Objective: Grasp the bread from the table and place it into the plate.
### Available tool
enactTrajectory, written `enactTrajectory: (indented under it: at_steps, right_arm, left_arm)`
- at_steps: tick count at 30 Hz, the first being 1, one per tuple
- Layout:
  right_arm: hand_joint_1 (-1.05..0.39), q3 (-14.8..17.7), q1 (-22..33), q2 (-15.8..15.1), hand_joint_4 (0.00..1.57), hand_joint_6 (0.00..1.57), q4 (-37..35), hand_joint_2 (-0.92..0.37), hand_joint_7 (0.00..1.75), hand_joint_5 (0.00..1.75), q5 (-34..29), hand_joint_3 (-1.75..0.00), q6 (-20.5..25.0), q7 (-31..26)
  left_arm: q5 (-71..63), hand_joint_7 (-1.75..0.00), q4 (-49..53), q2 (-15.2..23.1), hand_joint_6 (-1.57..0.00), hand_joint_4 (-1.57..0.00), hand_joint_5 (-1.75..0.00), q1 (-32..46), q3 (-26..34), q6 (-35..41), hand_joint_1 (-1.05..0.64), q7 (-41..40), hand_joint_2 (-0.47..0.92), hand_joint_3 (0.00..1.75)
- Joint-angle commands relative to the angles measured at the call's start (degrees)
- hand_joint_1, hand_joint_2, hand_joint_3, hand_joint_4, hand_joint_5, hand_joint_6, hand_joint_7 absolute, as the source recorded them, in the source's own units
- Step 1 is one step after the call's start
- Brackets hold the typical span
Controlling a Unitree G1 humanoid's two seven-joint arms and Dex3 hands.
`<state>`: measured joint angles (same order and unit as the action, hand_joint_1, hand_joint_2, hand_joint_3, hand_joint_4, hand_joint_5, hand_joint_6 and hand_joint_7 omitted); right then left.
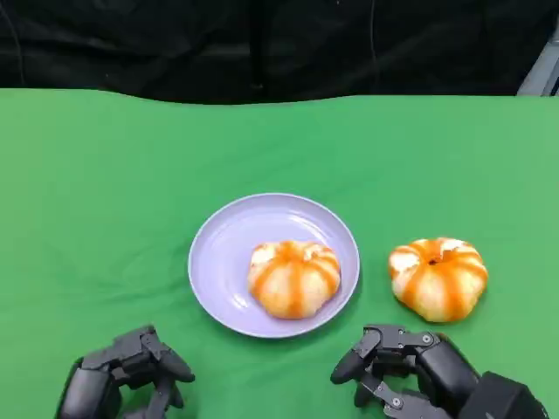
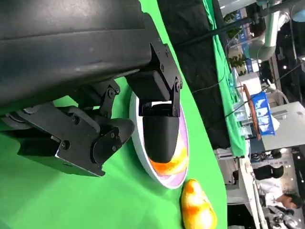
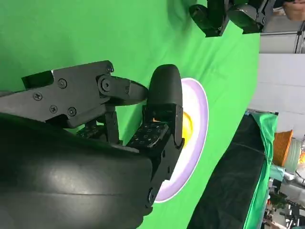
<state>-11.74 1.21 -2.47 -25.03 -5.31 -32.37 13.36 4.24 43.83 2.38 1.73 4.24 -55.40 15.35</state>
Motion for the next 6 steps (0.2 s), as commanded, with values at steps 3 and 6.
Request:
enactTrajectory:
  at_steps: [3, 6]
  right_arm:
    - [-0.10, 0.5, 0.7, -1.0, 0.70, 0.83, 0.8, -0.92, 0.94, 1.44, 0.5, -0.47, -0.7, 0.2]
    - [-0.10, 0.5, 0.7, -1.0, 0.70, 0.83, 0.9, -0.92, 0.94, 1.45, 0.5, -0.47, -0.7, 0.2]
  left_arm:
    - [0.1, -1.27, -0.2, 1.1, -0.86, -0.82, -1.59, 0.4, -0.2, -1.1, 0.01, 0.5, 0.58, 1.03]
    - [0.1, -1.27, -0.2, 1.1, -0.86, -0.82, -1.58, 0.4, -0.2, -1.1, 0.01, 0.5, 0.58, 1.04]
